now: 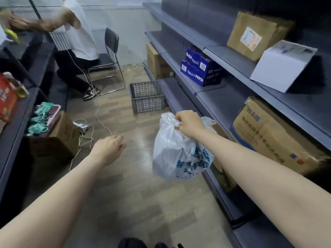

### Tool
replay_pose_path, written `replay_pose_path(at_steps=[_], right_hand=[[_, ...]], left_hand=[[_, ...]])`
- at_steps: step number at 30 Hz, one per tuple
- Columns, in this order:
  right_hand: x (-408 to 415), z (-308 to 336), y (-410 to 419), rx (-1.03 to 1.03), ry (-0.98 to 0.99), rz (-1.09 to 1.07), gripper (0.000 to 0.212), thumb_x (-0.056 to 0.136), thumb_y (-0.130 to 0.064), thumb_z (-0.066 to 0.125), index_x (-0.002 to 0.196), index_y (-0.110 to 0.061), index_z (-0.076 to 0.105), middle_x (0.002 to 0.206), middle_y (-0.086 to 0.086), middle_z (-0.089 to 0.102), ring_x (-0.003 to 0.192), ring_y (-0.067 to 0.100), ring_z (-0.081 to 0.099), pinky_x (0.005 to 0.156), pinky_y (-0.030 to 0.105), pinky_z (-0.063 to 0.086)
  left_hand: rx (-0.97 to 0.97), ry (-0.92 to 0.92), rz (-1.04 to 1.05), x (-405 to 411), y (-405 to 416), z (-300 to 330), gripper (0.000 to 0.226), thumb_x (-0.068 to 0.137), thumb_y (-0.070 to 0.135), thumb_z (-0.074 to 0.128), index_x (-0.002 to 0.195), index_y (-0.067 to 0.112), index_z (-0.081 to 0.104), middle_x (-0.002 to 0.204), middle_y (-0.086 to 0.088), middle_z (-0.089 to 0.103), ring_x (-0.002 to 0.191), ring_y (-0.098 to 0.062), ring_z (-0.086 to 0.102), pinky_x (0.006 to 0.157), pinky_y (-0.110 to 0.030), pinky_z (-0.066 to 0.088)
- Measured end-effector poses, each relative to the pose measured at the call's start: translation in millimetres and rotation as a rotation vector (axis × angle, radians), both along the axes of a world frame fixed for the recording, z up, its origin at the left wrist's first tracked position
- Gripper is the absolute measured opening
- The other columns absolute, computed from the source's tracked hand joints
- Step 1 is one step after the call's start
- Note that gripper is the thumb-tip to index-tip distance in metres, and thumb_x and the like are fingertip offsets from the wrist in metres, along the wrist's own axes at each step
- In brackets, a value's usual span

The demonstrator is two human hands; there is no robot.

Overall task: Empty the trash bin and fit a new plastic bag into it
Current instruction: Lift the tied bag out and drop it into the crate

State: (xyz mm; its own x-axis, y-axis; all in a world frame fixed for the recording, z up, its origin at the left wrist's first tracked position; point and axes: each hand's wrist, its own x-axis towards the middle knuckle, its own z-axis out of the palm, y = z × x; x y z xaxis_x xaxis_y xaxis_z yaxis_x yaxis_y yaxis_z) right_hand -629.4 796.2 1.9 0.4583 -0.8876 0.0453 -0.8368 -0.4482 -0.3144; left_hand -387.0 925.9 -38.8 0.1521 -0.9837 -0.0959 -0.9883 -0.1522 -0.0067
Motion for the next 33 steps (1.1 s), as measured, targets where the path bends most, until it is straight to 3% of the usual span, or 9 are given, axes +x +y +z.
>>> replay_pose_path(at_steps=[4, 8, 13, 19, 27, 33], right_hand=[[52.1, -8.7, -66.1, -0.021, 0.035, -0.064, 0.014, 0.083, -0.010, 0.057, 0.094, -0.008, 0.065, 0.099, 0.010, 0.068, 0.092, 0.034, 0.060, 0.072, 0.036, 0.048], [94.2, -12.6, -131.7, -0.037, 0.032, -0.157, 0.015, 0.085, -0.018, 0.063, 0.097, -0.009, 0.064, 0.102, 0.011, 0.067, 0.094, 0.035, 0.060, 0.067, 0.030, 0.040], [140.1, -14.3, -208.5, -0.037, 0.007, -0.254, 0.016, 0.085, -0.021, 0.064, 0.096, -0.009, 0.064, 0.101, 0.009, 0.068, 0.095, 0.033, 0.061, 0.075, 0.035, 0.047], [194.4, -29.0, -315.2, 0.008, 0.040, -0.327, 0.022, 0.084, -0.023, 0.066, 0.082, -0.001, 0.061, 0.082, 0.011, 0.066, 0.083, 0.035, 0.062, 0.062, 0.032, 0.043], [259.9, -47.9, -487.2, 0.097, 0.017, -0.334, 0.023, 0.082, -0.017, 0.066, 0.093, 0.003, 0.066, 0.090, 0.019, 0.070, 0.083, 0.036, 0.063, 0.071, 0.040, 0.054], [311.8, -67.3, -599.0, 0.087, 0.046, -0.333, 0.014, 0.081, -0.011, 0.062, 0.071, -0.003, 0.056, 0.084, 0.015, 0.065, 0.081, 0.038, 0.059, 0.059, 0.034, 0.037]], left_hand=[[0.067, -0.058, -0.019, 69.3, -64.1, -10.8, 0.036, 0.100, 0.038, 0.035, 0.118, 0.013, 0.052, 0.125, -0.006, 0.058, 0.117, -0.026, 0.055, 0.090, -0.035, 0.044], [0.083, -0.081, -0.053, 139.1, -147.9, -12.1, 0.035, 0.099, 0.036, 0.036, 0.115, 0.009, 0.052, 0.125, -0.010, 0.057, 0.118, -0.029, 0.054, 0.095, -0.039, 0.046], [0.097, -0.100, -0.138, 197.3, -250.5, -9.8, 0.039, 0.099, 0.037, 0.036, 0.123, 0.009, 0.050, 0.128, -0.010, 0.056, 0.119, -0.029, 0.055, 0.092, -0.040, 0.046], [0.177, -0.096, -0.239, 239.5, -383.2, -27.0, 0.043, 0.099, 0.042, 0.033, 0.124, 0.011, 0.049, 0.128, -0.008, 0.056, 0.118, -0.030, 0.054, 0.092, -0.040, 0.046], [0.220, -0.090, -0.236, 308.1, -558.6, -33.5, 0.043, 0.099, 0.042, 0.032, 0.125, 0.012, 0.049, 0.129, -0.009, 0.056, 0.119, -0.030, 0.054, 0.092, -0.041, 0.048], [0.265, -0.065, -0.205, 365.6, -668.3, -50.2, 0.041, 0.099, 0.042, 0.033, 0.123, 0.014, 0.051, 0.130, -0.008, 0.057, 0.120, -0.028, 0.054, 0.093, -0.038, 0.046]])
